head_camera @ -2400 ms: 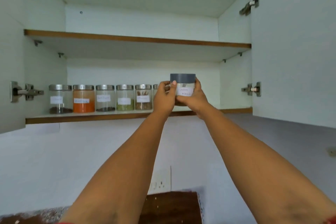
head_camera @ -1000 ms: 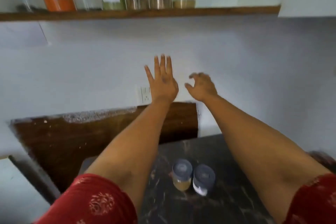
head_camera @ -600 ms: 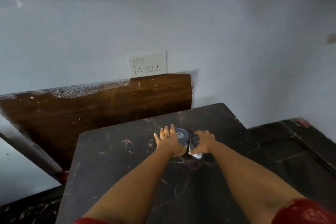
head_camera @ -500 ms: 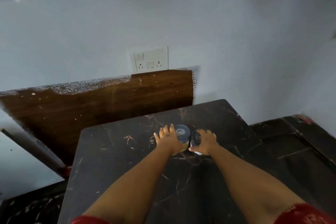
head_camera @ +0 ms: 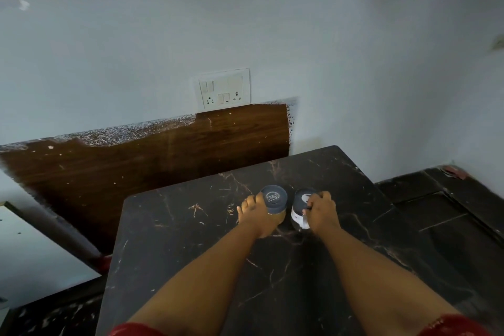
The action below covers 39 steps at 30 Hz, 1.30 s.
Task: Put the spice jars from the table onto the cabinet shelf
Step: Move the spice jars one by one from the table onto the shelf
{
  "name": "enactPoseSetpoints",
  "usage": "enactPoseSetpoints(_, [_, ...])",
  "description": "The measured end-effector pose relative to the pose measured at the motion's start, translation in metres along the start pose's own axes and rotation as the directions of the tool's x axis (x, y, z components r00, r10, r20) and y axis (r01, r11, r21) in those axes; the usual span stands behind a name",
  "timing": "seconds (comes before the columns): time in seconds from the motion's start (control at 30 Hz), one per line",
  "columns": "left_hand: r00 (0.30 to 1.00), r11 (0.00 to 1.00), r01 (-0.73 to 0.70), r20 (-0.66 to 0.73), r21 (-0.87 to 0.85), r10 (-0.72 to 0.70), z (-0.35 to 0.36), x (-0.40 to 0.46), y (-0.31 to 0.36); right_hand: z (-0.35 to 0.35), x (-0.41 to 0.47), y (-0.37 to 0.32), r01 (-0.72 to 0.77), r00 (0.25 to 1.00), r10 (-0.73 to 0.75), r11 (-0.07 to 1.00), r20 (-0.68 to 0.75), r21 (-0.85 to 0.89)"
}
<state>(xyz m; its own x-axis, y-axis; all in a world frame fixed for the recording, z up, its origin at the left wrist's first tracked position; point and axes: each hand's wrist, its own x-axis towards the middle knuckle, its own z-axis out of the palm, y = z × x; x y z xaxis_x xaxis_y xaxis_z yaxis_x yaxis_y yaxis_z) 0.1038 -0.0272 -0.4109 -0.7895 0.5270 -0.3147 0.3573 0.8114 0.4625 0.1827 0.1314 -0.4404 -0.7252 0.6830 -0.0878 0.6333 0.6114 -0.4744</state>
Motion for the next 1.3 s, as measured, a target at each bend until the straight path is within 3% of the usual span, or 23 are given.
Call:
enactPoseSetpoints(0.1, [1.000,1.000,0.008,-0.012,0.002,-0.008,-0.015,0.002,0.008,-0.032,0.001,-0.032,-0.046,0.985,0.049,0.999,-0.163,0.022])
enactPoseSetpoints(0.2, [0.998,0.995,0.014,-0.061,-0.101,-0.021,-0.033,0.006,0.025,-0.065,0.007,-0.061,-0.018,0.959,0.086,0.970,-0.272,0.243])
enactPoseSetpoints(0.33, [0.971,0.900,-0.170,-0.221,-0.401,0.085,-0.072,0.012,0.049,-0.103,0.016,-0.090,0.165,0.967,-0.029,0.830,-0.254,0.533])
enactPoseSetpoints(0.43, [0.922,0.826,-0.315,-0.356,-0.468,0.150,-0.100,0.016,0.053,-0.120,0.017,-0.109,0.153,0.986,-0.064,0.698,-0.151,0.700])
enactPoseSetpoints(0.53, [0.900,0.770,-0.340,-0.425,-0.539,0.099,-0.111,0.016,0.047,-0.127,0.014,-0.122,0.149,0.987,-0.034,0.590,-0.160,0.794])
enactPoseSetpoints(0.6, [0.882,0.748,-0.354,-0.465,-0.562,0.068,-0.114,0.014,0.044,-0.130,0.011,-0.129,0.061,0.998,0.009,0.386,-0.069,0.921])
enactPoseSetpoints(0.67, [0.848,0.764,-0.378,-0.526,-0.523,0.060,-0.113,0.008,0.046,-0.130,0.007,-0.132,-0.066,0.997,-0.039,0.158,0.073,0.985])
enactPoseSetpoints(0.77, [0.772,0.834,-0.392,-0.632,-0.388,0.069,-0.114,-0.001,0.049,-0.124,0.000,-0.137,-0.189,0.974,-0.127,-0.006,0.187,0.982])
enactPoseSetpoints(0.83, [0.755,0.855,-0.435,-0.631,-0.284,0.175,-0.115,-0.002,0.048,-0.122,-0.002,-0.139,-0.232,0.965,-0.152,-0.102,0.215,0.967])
enactPoseSetpoints(0.93, [0.756,0.848,-0.490,-0.582,-0.200,0.300,-0.120,-0.001,0.044,-0.127,0.001,-0.140,-0.258,0.957,-0.163,-0.091,0.241,0.962])
enactPoseSetpoints(1.13, [0.760,0.775,-0.538,-0.588,-0.330,0.277,-0.129,0.006,0.045,-0.131,0.003,-0.150,-0.221,0.951,-0.233,-0.065,0.200,0.973])
enactPoseSetpoints(1.3, [0.694,0.736,-0.589,-0.675,-0.333,0.250,-0.140,0.007,0.076,-0.139,0.007,-0.168,0.039,0.972,-0.236,0.253,0.023,0.967])
